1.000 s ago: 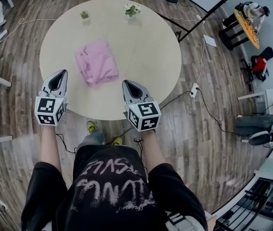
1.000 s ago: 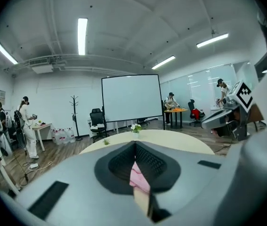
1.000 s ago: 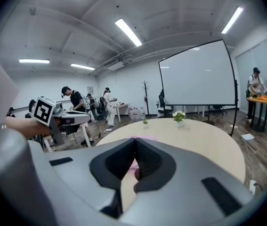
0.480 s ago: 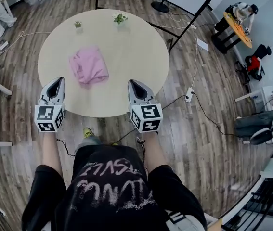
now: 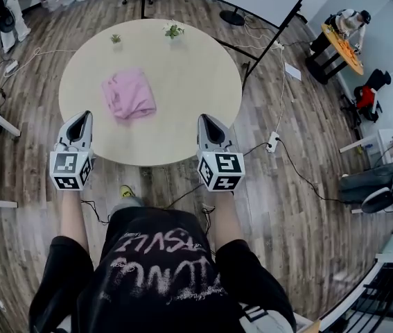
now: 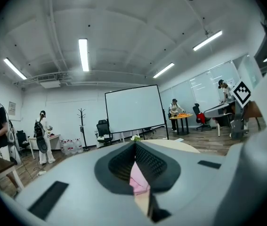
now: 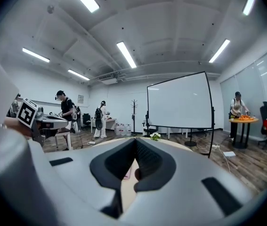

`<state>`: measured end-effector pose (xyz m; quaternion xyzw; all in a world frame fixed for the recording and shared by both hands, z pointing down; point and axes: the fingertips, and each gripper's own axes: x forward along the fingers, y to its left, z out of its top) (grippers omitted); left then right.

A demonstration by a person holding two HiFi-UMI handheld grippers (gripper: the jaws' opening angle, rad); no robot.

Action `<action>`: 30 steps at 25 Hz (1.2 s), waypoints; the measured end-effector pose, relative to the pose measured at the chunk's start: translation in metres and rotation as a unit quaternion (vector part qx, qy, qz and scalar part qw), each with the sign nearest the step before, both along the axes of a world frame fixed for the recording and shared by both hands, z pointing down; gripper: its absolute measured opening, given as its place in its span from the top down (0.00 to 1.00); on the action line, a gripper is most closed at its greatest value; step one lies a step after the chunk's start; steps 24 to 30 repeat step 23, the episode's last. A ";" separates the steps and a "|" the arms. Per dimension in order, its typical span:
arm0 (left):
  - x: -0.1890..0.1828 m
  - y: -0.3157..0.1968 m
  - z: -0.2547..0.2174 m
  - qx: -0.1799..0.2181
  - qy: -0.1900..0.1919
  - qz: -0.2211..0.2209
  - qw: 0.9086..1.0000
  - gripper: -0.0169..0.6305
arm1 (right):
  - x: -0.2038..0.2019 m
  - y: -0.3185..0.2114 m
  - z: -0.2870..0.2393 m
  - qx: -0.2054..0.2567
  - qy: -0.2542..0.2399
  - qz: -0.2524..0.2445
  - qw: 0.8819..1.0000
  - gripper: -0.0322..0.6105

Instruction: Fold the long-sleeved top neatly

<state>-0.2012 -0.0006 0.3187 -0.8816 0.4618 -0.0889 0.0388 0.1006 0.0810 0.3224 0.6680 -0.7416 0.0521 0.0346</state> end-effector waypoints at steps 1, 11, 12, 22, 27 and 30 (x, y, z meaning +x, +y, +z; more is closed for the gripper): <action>0.000 0.001 -0.001 0.002 -0.001 -0.002 1.000 0.96 | 0.002 0.001 -0.001 0.001 0.001 0.002 1.000 0.95; 0.000 0.012 -0.006 0.014 -0.010 -0.008 1.000 0.96 | 0.010 0.009 -0.005 0.003 0.000 0.000 1.000 0.95; 0.000 0.013 -0.005 0.014 -0.010 -0.009 1.000 0.96 | 0.010 0.009 -0.005 0.003 0.000 0.000 1.000 0.95; -0.001 0.012 -0.006 0.013 -0.006 -0.016 1.000 0.96 | 0.014 0.007 -0.007 0.005 -0.003 0.003 1.000 0.95; -0.001 0.012 -0.006 0.013 -0.004 -0.016 1.000 0.96 | 0.014 0.007 -0.007 0.005 -0.004 0.004 1.000 0.95; -0.001 0.012 -0.006 0.013 -0.004 -0.016 1.000 0.96 | 0.014 0.007 -0.007 0.005 -0.004 0.004 1.000 0.95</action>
